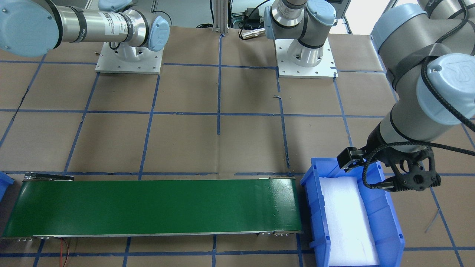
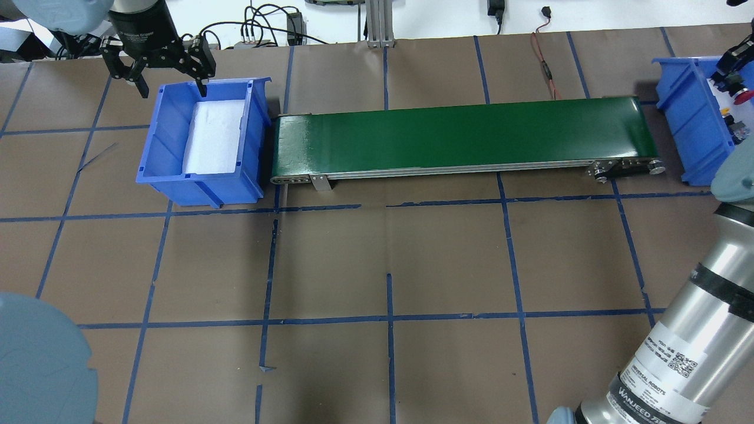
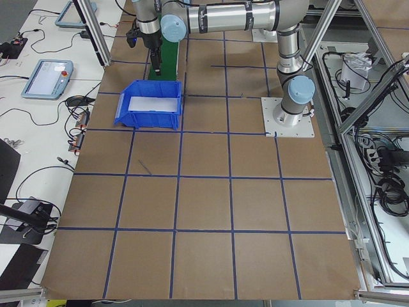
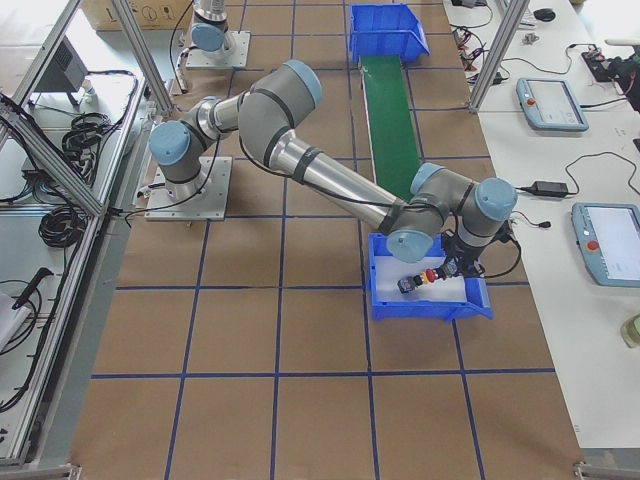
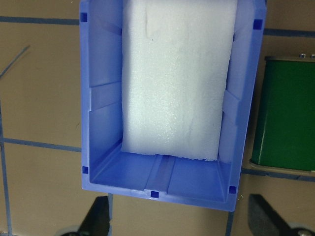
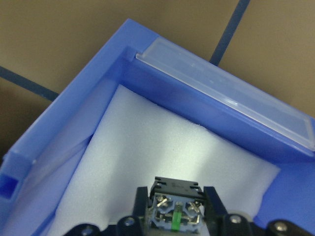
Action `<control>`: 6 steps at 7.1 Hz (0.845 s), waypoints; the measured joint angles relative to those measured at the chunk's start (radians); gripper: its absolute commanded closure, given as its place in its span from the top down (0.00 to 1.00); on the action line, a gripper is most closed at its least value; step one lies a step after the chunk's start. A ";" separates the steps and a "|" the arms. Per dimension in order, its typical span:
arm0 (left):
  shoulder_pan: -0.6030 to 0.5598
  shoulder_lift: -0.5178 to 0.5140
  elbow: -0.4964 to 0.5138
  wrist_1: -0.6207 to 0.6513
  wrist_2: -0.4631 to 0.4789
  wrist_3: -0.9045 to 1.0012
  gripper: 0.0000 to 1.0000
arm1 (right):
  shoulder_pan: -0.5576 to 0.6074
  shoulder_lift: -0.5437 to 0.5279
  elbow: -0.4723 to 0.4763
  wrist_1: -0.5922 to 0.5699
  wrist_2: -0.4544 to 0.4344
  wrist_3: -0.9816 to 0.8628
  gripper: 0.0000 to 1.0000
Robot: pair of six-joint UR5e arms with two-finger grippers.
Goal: Transport two buttons from left to right
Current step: 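Lower the red button into the bin and open the right gripper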
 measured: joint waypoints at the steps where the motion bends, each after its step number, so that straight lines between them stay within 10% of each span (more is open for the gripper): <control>1: 0.002 0.001 0.004 0.001 -0.003 0.003 1.00 | 0.000 0.014 -0.010 0.000 0.005 0.001 0.23; 6: 0.004 0.003 0.002 0.002 -0.032 0.000 1.00 | -0.001 0.022 -0.012 0.005 0.028 0.008 0.40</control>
